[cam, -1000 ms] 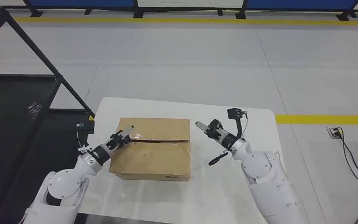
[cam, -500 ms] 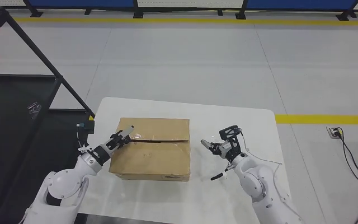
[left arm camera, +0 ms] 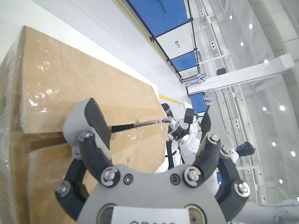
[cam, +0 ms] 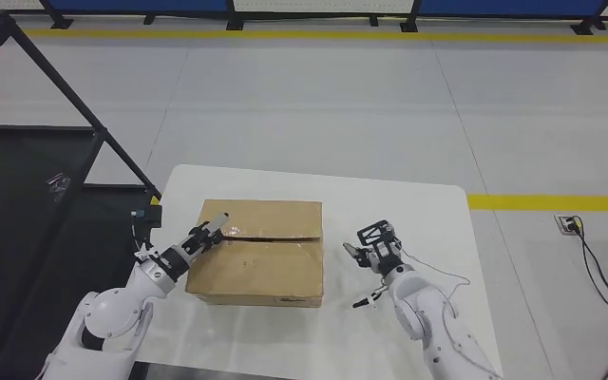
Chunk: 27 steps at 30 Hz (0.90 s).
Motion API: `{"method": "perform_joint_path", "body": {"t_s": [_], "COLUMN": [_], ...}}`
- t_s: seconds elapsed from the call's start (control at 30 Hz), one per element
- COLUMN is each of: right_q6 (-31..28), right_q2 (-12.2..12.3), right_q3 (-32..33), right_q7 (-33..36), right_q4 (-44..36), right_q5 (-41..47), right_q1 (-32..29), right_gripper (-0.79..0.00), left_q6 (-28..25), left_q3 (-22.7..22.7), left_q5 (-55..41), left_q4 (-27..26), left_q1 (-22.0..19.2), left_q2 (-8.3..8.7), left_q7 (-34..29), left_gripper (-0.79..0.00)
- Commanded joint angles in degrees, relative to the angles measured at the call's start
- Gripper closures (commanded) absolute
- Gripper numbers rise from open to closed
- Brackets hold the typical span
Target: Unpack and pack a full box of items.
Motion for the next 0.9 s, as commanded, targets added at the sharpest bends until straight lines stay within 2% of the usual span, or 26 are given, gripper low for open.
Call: {"method": "perform_joint_path", "body": {"t_s": [0.0,0.2,0.47,0.87], "right_q6": [0.63,-0.22,-0.65,6.78], "right_q2": [-0.06,-0.23,-1.44,-4.72], "right_q3": [-1.04,-2.95,-6.08,-11.63], "right_q7": [-0.71,-1.53,-2.97,-6.86], "right_q4": [1.13,4.37,11.27,21.31], "right_q5": [-2.95,-6.70,-6.00,-3.54], "right_q1": [-0.06,0.69,4.93,11.00], "right_gripper": [-0.785,-0.785,-0.785,-0.785], "left_q6": [0.06,0.50,0.72,1.10], "left_q3": [0.09,1.12,2.12,1.63], "left_q5": [-0.15,-0.12,0.11,0.38], "left_q4": [0.30,1.28,1.99,1.42], "left_q1": [-0.13,-0.91,-1.45,-0.37], "left_q2": [-0.05,-0.27,-0.51,-0.60], "left_q7": [0.12,0.49,0.80,1.75], "left_gripper": [-0.785,-0.785,-0.785,-0.785]}}
